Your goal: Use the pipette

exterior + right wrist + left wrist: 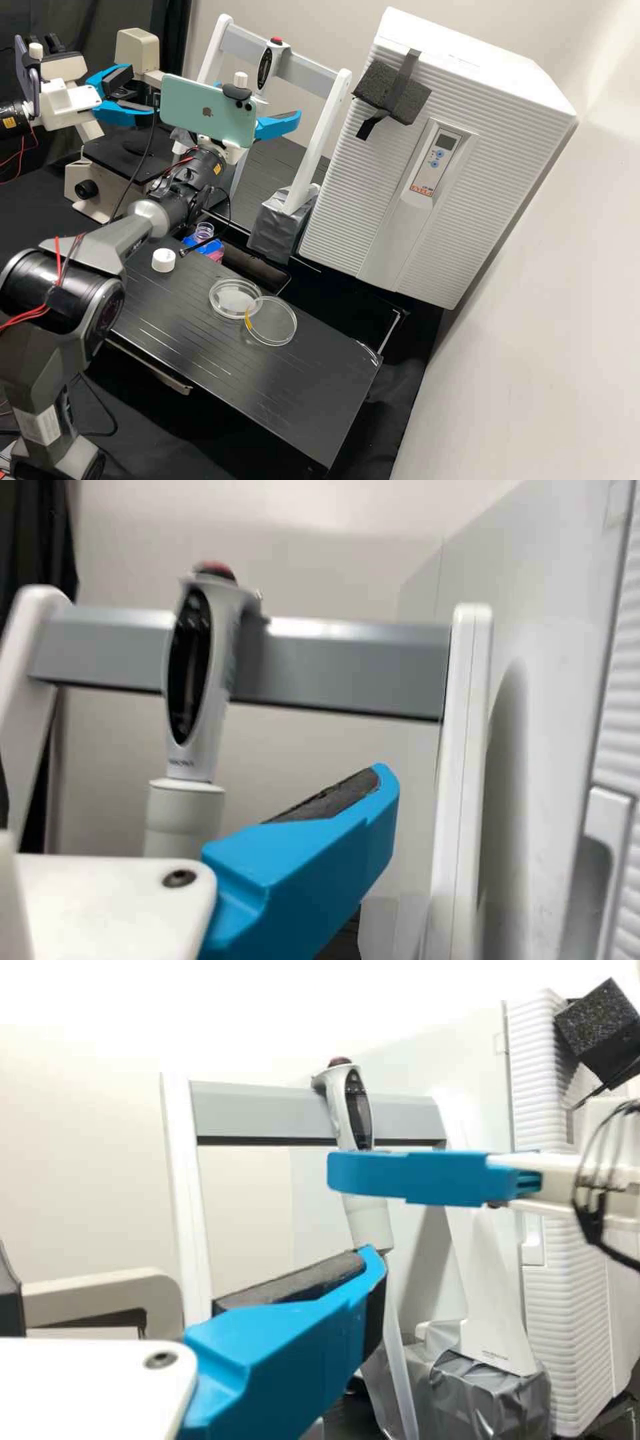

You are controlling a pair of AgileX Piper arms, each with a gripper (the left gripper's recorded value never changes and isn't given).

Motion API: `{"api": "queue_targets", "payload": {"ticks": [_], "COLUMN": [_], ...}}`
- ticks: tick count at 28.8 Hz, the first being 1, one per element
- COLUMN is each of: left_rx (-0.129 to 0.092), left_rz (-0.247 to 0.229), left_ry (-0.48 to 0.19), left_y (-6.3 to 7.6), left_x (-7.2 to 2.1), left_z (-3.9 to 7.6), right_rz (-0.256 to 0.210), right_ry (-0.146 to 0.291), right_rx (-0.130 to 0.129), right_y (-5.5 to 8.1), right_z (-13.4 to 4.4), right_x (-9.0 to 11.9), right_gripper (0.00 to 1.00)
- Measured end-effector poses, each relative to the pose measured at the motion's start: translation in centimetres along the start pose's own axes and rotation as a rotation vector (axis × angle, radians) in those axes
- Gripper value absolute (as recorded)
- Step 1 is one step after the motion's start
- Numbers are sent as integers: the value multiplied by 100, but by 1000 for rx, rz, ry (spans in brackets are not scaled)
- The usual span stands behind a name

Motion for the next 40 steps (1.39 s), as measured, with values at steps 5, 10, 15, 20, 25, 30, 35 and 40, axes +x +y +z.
{"api": "queue_targets", "payload": {"ticks": [5,10,15,20,25,30,35,40], "left_rx": [0,4,-3,-3,-3,-6,-7,-13], "left_rz": [-1,1,1,1,1,-10,-9,-9], "left_ry": [8,18,18,18,18,22,24,24], "left_y": [1,11,11,11,11,-22,-19,-19], "left_x": [-11,-19,-19,-19,-19,-37,-38,-38], "left_z": [-32,-68,-68,-68,-68,-72,-80,-80], "right_rz": [-14,-5,-3,-13,-19,-21,-21,-19], "right_ry": [-26,-29,-26,-18,-12,-11,-11,-15], "right_rx": [8,17,19,23,17,14,14,21], "right_y": [-36,-39,-41,-86,-112,-123,-123,-121], "right_z": [32,39,29,-23,-52,-64,-64,-61], "right_x": [129,191,203,199,196,194,194,194], "right_gripper": [0,0,0,0,0,0,0,0]}}
